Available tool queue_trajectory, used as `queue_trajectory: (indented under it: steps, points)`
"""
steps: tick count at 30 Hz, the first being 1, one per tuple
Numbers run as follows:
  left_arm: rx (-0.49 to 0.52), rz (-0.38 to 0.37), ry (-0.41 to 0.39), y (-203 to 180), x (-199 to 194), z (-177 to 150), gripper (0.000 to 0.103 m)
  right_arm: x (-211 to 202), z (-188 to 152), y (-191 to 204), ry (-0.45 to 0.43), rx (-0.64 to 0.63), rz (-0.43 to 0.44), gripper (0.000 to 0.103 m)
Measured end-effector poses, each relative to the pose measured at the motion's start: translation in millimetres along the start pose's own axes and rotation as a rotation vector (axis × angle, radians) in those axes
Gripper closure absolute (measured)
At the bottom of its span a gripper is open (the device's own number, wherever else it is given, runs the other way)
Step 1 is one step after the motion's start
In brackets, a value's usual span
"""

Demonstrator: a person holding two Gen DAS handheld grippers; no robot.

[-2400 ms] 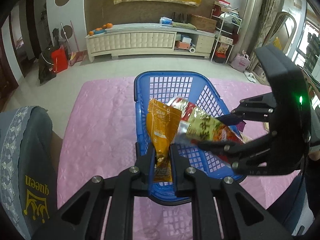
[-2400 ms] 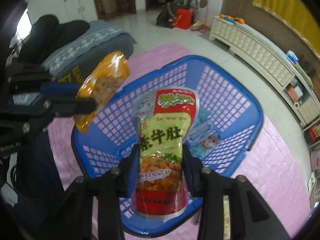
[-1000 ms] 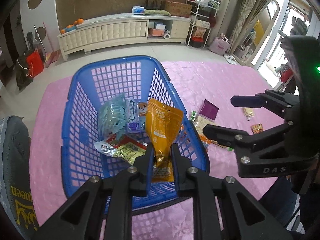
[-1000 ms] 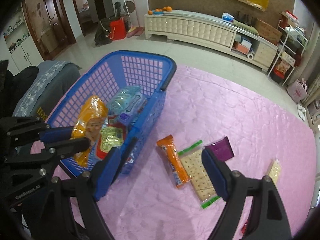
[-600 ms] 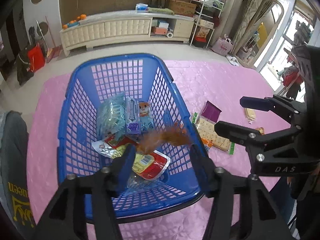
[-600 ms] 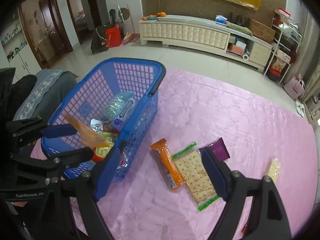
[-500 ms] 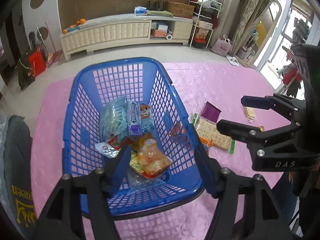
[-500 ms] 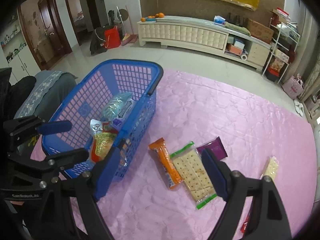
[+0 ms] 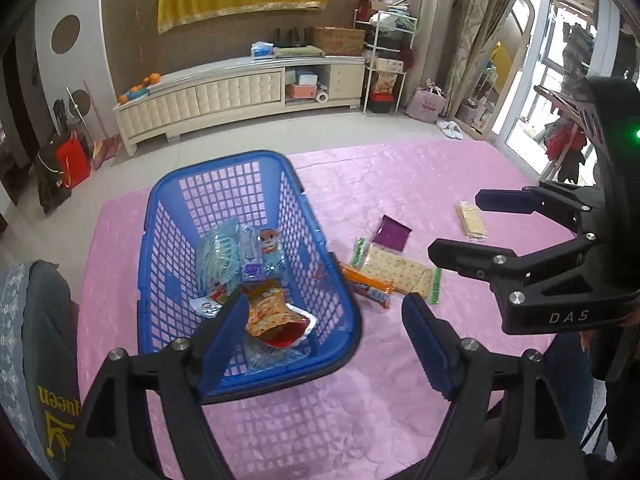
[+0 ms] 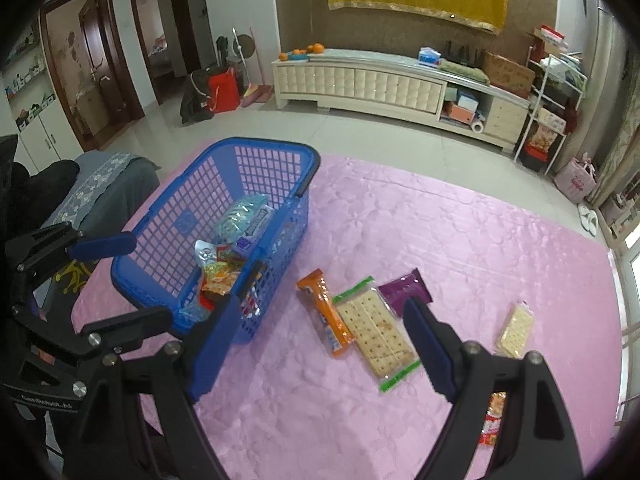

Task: Organize snacks
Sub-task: 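Withdraw both tools from the basket toward the remaining snacks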

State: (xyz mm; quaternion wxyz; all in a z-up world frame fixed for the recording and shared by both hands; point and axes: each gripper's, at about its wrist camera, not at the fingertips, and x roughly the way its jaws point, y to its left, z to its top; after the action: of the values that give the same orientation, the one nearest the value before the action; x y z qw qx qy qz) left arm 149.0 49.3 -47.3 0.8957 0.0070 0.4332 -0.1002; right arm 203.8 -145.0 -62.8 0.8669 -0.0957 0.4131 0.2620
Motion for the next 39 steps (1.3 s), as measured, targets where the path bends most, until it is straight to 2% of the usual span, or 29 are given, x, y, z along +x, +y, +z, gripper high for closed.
queue_trajectory:
  steps: [14, 22, 28, 39]
  points:
    - [0.066, -0.053, 0.009, -70, 8, 9, 0.024, -40, -34, -54, -0.01, 0.069, -0.063, 0.017]
    - [0.07, -0.063, 0.076, -110, 38, 13, 0.024, -45, -58, -100, 0.018, 0.15, -0.108, 0.017]
    - [0.022, -0.058, 0.148, -120, 63, 12, 0.024, -32, -79, -132, 0.086, 0.207, -0.148, 0.017]
    - [-0.077, -0.037, 0.265, -113, 111, 3, 0.024, 3, -108, -183, 0.192, 0.316, -0.135, 0.017]
